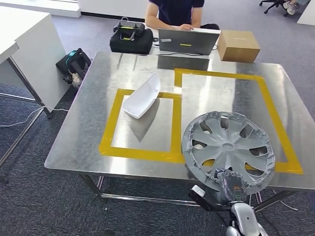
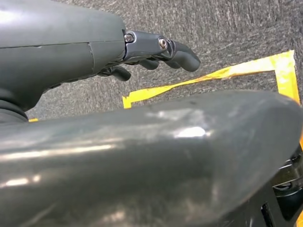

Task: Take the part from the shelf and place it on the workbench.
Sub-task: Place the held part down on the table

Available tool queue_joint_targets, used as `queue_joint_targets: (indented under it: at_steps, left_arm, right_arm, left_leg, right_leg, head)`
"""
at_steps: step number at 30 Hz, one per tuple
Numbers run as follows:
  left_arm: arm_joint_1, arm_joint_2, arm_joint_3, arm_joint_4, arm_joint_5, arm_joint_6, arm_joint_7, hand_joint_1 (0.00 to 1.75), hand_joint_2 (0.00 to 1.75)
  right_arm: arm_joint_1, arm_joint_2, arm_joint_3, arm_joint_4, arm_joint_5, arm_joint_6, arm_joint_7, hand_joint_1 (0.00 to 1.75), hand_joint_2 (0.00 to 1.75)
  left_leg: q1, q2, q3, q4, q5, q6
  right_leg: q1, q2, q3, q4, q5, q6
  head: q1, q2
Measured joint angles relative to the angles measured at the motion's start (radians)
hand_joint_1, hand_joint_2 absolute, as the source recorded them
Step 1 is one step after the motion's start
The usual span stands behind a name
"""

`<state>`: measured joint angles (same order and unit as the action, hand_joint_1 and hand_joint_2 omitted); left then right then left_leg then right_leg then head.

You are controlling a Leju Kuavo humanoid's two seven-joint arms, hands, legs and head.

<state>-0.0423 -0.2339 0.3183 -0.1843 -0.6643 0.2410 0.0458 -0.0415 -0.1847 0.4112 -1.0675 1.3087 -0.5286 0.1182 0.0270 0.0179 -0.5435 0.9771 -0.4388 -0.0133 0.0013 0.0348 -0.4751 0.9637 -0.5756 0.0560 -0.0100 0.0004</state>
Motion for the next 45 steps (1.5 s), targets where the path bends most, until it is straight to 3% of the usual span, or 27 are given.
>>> queue_joint_targets:
  at_steps: [13, 16, 21, 26, 33, 34, 35, 36, 38, 39, 40, 42, 45]
  left_arm:
    - [-0.019, 0.017, 0.009, -0.002, -0.008, -0.009, -0.009, 0.00, 0.00]
    - [-0.023, 0.020, 0.016, -0.003, -0.012, -0.011, -0.013, 0.00, 0.00]
    - [-0.023, 0.021, 0.018, -0.003, -0.013, -0.011, -0.013, 0.00, 0.00]
    - [-0.022, 0.021, 0.024, -0.003, -0.017, -0.011, -0.013, 0.00, 0.00]
    - [-0.017, 0.021, 0.034, -0.003, -0.020, -0.007, -0.013, 0.00, 0.00]
    - [-0.015, 0.021, 0.036, -0.003, -0.020, -0.007, -0.013, 0.00, 0.00]
    - [-0.012, 0.021, 0.039, -0.003, -0.020, -0.006, -0.013, 0.00, 0.00]
    - [-0.009, 0.021, 0.042, -0.003, -0.021, -0.003, -0.012, 0.00, 0.00]
    - [-0.005, 0.019, 0.047, -0.003, -0.021, 0.011, -0.010, 0.00, 0.00]
    - [-0.003, 0.018, 0.049, -0.003, -0.023, 0.019, -0.009, 0.00, 0.00]
    - [-0.001, 0.016, 0.051, -0.003, -0.024, 0.025, -0.008, 0.00, 0.00]
    - [0.002, 0.012, 0.054, -0.003, -0.027, 0.030, -0.008, 0.00, 0.00]
    - [0.005, 0.005, 0.059, -0.003, -0.028, 0.030, -0.010, 0.00, 0.00]
  right_arm:
    - [-0.005, -0.027, -0.070, -0.016, 0.007, 0.057, -0.028, 1.75, 1.75]
    - [-0.001, -0.027, -0.115, -0.024, 0.007, 0.075, -0.046, 1.75, 1.75]
    - [0.002, -0.027, -0.133, -0.025, 0.007, 0.078, -0.047, 1.75, 1.75]
    - [0.007, -0.027, -0.146, -0.034, 0.003, 0.088, -0.058, 1.75, 1.75]
    - [0.040, -0.027, -0.141, -0.138, 0.008, 0.112, -0.055, 1.75, 1.75]
    - [0.048, -0.027, -0.137, -0.158, 0.010, 0.117, -0.054, 1.75, 1.75]
    - [0.054, -0.027, -0.132, -0.177, 0.012, 0.122, -0.052, 1.75, 1.75]
    - [0.059, -0.026, -0.125, -0.194, 0.016, 0.127, -0.051, 1.75, 1.75]
    - [0.064, -0.024, -0.108, -0.225, 0.028, 0.137, -0.050, 1.75, 1.75]
    - [0.065, -0.023, -0.097, -0.242, 0.036, 0.143, -0.048, 1.75, 1.75]
    - [0.066, -0.021, -0.082, -0.259, 0.044, 0.150, -0.043, 1.75, 1.75]
    - [0.063, -0.018, -0.044, -0.295, 0.062, 0.167, -0.026, 1.75, 1.75]
    - [0.056, -0.017, 0.020, -0.340, 0.083, 0.190, -0.001, 1.75, 1.75]
  left_leg:
    - [-0.006, -0.006, -0.002, 0.000, 0.003, 0.007]
    - [-0.008, -0.014, -0.010, -0.001, 0.008, 0.008]
    - [-0.009, -0.017, -0.014, -0.001, 0.015, 0.008]
    - [-0.011, -0.018, -0.018, -0.001, 0.021, 0.016]
    - [-0.018, -0.019, -0.021, -0.001, 0.023, 0.025]
    - [-0.020, -0.020, -0.022, -0.001, 0.024, 0.028]
    - [-0.022, -0.020, -0.023, 0.000, 0.026, 0.031]
    - [-0.025, -0.020, -0.025, 0.002, 0.027, 0.033]
    - [-0.031, -0.019, -0.031, 0.004, 0.028, 0.035]
    - [-0.032, -0.018, -0.035, 0.005, 0.029, 0.035]
    - [-0.033, -0.017, -0.038, 0.005, 0.030, 0.034]
    - [-0.032, -0.015, -0.041, 0.005, 0.031, 0.031]
    - [-0.031, -0.016, -0.043, 0.004, 0.033, 0.028]
  right_leg:
    - [-0.005, -0.002, 0.004, -0.002, -0.008, -0.005]
    - [-0.007, -0.008, 0.002, -0.003, -0.034, -0.014]
    - [-0.007, -0.009, 0.002, -0.003, -0.052, -0.031]
    - [-0.008, -0.009, 0.001, -0.003, -0.071, -0.036]
    - [-0.011, -0.007, -0.001, -0.003, -0.063, -0.036]
    - [-0.012, -0.007, -0.003, -0.003, -0.048, -0.037]
    - [-0.014, -0.006, -0.004, -0.005, -0.014, -0.039]
    - [-0.017, -0.006, -0.006, -0.009, 0.037, -0.033]
    - [-0.026, -0.006, -0.010, -0.017, 0.109, 0.012]
    - [-0.029, -0.006, -0.013, -0.019, 0.122, 0.031]
    - [-0.031, -0.006, -0.017, -0.018, 0.118, 0.041]
    - [-0.030, -0.006, -0.025, -0.012, 0.118, 0.033]
    - [-0.029, -0.009, -0.033, -0.007, 0.115, 0.029]
  head:
    - [0.000, 0.000]
    - [0.000, 0.000]
    - [0.000, 0.000]
    - [0.001, 0.000]
    - [0.001, 0.000]
    - [0.001, 0.000]
    - [0.001, 0.000]
    - [0.001, 0.000]
    - [0.000, 0.000]
    - [0.000, 0.000]
    - [0.000, 0.000]
    - [0.000, 0.000]
    - [-0.001, 0.000]
